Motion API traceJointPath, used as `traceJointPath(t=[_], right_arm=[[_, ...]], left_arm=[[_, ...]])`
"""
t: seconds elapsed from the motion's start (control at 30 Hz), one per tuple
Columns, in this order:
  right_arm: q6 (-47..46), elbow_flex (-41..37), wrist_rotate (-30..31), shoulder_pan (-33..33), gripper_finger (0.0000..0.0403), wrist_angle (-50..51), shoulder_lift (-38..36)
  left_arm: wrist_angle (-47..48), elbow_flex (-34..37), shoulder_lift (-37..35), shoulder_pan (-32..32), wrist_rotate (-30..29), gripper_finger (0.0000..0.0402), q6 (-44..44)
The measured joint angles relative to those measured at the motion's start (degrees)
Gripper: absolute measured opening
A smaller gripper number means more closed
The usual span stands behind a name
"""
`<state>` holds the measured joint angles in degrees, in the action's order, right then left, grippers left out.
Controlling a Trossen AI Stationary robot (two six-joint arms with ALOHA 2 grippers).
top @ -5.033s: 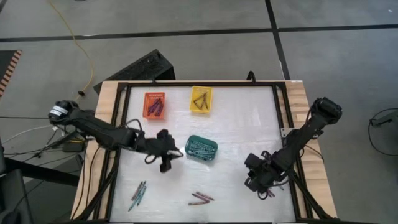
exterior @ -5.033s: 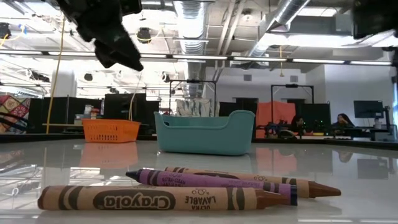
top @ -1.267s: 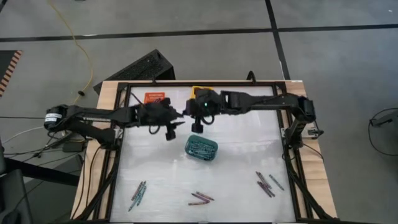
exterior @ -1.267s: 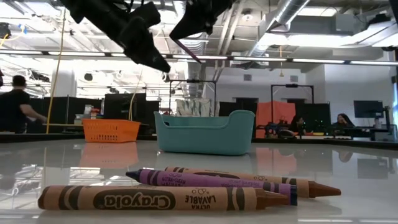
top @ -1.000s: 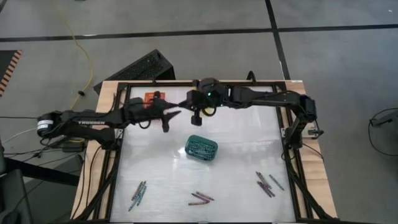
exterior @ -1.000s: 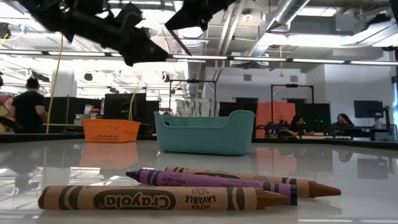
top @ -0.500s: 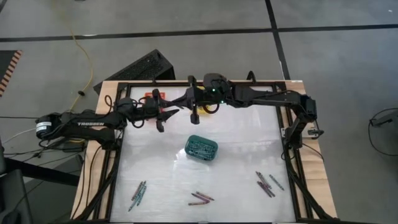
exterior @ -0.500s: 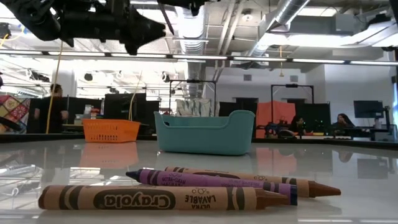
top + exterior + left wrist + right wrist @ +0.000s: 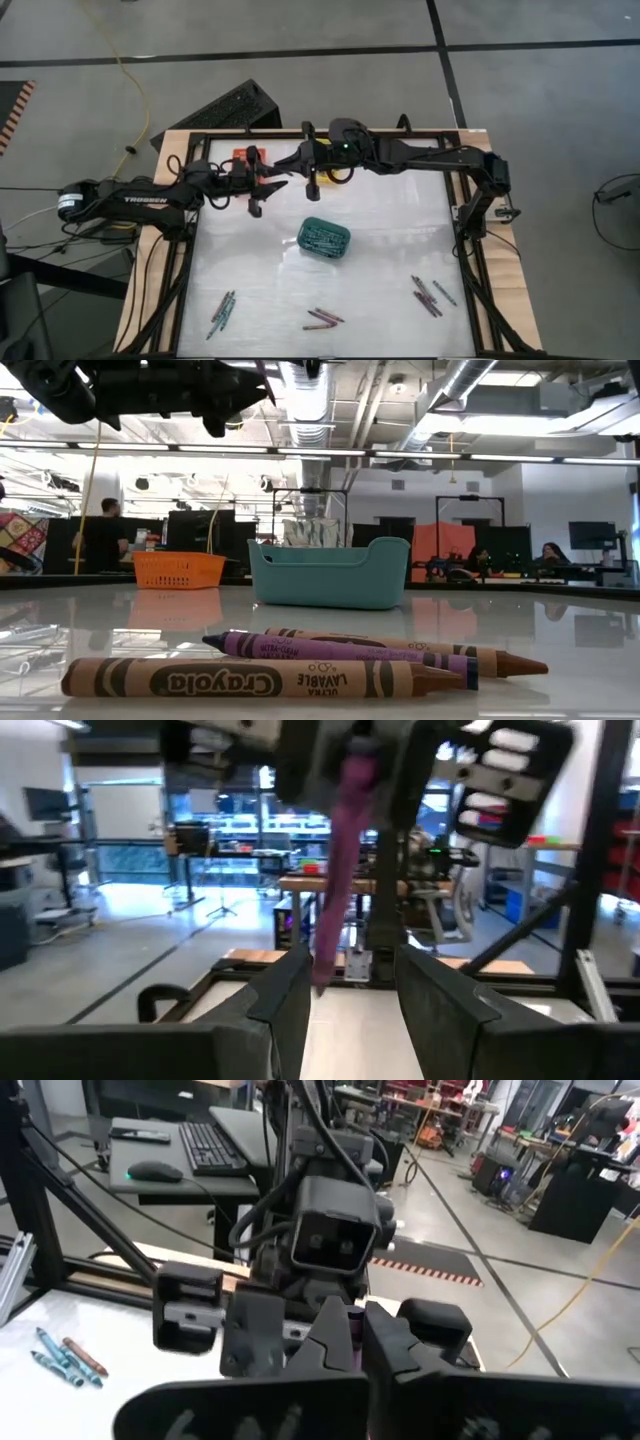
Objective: Sort crayons
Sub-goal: Put the violet crayon into the orange bin
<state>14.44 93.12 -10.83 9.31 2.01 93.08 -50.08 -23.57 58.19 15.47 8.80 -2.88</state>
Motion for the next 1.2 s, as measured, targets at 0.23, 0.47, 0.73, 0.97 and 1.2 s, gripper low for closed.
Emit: traceJointPath(t=[0.23,0.47,0.73,0.97,1.2], right_arm=[[-0.8,0.0,0.0,-0.6,0.0001,-1.5,1.8],[-0.9,0.0,0.1,-0.7,0.0001,-2.7,2.8],[-0.6,0.0,0.1,-0.7,0.0001,-2.6,2.3],[-0.4,0.0,0.2,-0.7,0.0001,-2.2,2.3],[0.5,0.0,0.2,-0.7,0.0001,-1.5,2.3]], left_arm=[[-0.6,-0.8,0.0,-1.2,-2.0,0.0135,-0.4],[2.4,-1.1,0.0,-2.1,-4.7,0.0135,0.2],[3.9,-1.1,-0.1,-2.1,-5.6,0.0133,1.2],[3.8,-1.1,-0.2,-2.1,-5.7,0.0062,2.6],[5.0,-1.1,-0.2,-2.1,-5.0,0.0011,3.7]])
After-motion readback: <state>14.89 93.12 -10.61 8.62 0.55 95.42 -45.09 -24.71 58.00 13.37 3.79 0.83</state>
